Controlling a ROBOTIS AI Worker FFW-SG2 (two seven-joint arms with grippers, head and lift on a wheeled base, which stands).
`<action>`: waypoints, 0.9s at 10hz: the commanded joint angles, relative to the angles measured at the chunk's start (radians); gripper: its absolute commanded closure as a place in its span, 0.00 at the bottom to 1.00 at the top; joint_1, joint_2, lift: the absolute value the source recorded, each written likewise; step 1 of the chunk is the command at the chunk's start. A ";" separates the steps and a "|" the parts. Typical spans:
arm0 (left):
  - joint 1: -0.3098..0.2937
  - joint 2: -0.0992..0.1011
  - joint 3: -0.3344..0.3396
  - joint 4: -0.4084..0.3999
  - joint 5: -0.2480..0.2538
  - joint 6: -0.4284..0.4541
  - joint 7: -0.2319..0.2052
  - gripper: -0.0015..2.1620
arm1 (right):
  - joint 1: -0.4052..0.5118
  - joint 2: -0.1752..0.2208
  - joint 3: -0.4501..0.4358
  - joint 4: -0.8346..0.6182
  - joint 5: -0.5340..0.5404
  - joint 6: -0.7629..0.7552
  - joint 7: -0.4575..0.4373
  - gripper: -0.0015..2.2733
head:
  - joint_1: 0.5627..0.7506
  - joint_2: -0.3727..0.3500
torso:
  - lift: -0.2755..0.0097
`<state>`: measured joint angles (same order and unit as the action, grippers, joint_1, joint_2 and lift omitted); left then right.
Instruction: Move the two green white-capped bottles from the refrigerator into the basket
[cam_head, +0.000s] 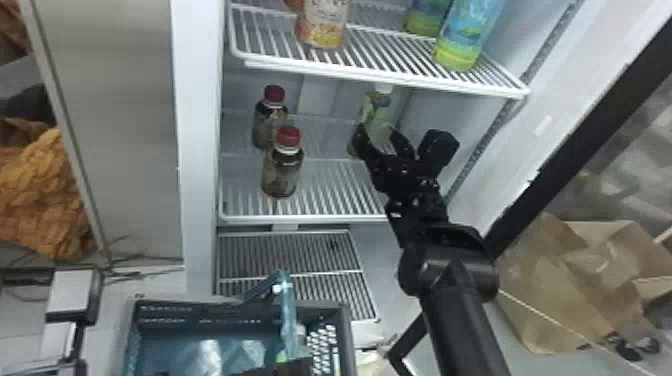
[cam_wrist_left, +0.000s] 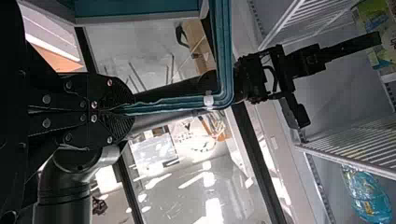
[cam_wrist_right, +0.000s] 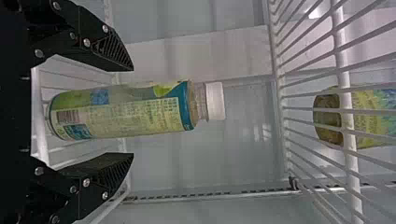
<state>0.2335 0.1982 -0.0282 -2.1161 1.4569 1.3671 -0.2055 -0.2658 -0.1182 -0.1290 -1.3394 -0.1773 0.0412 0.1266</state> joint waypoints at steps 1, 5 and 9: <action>-0.003 0.000 -0.002 0.004 0.003 -0.002 0.000 0.53 | -0.029 -0.006 0.011 0.023 0.006 -0.002 -0.008 0.19 | 0.70 0.03 | 0.04; -0.013 0.000 -0.012 0.009 0.013 -0.015 0.000 0.53 | -0.095 -0.009 0.021 0.123 0.016 -0.024 -0.036 0.19 | 0.70 0.03 | 0.04; -0.027 0.000 -0.026 0.021 0.015 -0.022 0.000 0.53 | -0.203 -0.018 0.057 0.268 0.016 -0.061 -0.051 0.21 | 0.65 0.03 | 0.04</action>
<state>0.2074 0.1979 -0.0533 -2.0969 1.4702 1.3451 -0.2055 -0.4547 -0.1358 -0.0759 -1.0889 -0.1626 -0.0186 0.0753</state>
